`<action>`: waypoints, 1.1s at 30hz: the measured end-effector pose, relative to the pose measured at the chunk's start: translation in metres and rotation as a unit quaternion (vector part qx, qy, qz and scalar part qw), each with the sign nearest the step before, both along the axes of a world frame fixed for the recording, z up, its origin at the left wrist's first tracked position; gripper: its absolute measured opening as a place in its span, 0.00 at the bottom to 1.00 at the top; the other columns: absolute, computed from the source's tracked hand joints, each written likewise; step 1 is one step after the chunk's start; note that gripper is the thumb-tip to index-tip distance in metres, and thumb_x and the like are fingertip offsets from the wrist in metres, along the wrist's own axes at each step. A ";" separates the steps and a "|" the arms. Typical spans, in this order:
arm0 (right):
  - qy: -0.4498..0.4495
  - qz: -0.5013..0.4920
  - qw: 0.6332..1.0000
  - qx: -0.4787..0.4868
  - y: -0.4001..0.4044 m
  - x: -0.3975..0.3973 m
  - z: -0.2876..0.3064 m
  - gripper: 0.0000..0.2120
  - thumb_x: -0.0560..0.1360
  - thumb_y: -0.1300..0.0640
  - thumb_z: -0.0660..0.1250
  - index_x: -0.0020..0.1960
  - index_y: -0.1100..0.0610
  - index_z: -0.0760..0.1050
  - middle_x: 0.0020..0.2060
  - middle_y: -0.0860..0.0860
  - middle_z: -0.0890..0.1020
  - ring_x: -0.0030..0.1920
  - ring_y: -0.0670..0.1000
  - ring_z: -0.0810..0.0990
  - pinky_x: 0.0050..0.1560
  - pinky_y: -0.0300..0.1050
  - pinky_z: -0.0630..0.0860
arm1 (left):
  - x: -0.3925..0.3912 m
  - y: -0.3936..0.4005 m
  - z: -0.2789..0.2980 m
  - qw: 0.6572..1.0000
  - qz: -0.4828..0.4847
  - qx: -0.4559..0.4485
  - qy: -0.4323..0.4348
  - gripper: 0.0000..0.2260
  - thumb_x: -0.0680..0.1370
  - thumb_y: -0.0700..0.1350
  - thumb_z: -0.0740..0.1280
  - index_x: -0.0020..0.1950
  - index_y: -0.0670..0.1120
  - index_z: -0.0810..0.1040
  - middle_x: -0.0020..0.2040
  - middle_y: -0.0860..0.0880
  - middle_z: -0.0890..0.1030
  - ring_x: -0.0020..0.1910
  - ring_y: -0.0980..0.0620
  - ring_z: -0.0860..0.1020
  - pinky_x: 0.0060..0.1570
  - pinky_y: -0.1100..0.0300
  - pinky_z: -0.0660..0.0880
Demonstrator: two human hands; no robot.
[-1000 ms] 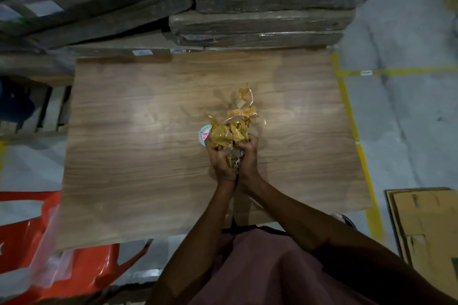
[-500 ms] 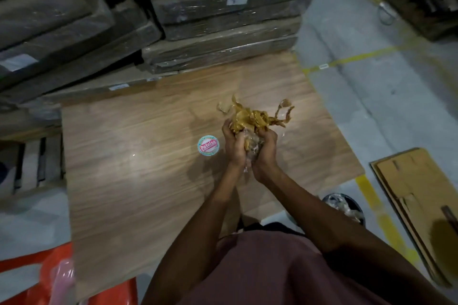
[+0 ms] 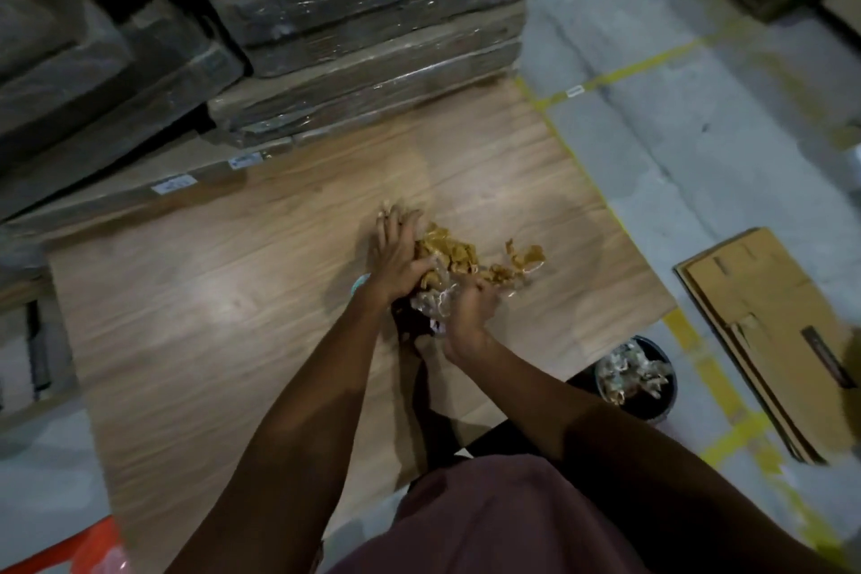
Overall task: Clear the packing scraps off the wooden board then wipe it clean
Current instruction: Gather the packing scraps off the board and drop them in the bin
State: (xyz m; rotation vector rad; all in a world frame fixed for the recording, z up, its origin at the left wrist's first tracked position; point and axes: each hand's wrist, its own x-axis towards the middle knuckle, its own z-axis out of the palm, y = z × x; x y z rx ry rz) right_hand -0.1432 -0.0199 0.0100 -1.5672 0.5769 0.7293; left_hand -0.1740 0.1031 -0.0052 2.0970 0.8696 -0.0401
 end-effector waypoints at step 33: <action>-0.089 0.130 0.980 0.121 -0.041 0.016 0.049 0.10 0.81 0.54 0.56 0.60 0.48 0.73 0.56 0.58 0.82 0.54 0.61 0.83 0.38 0.48 0.80 | -0.023 -0.109 0.053 0.914 0.197 -0.162 -0.316 0.24 0.70 0.42 0.63 0.66 0.49 0.72 0.49 0.52 0.81 0.44 0.57 0.78 0.46 0.60 0.75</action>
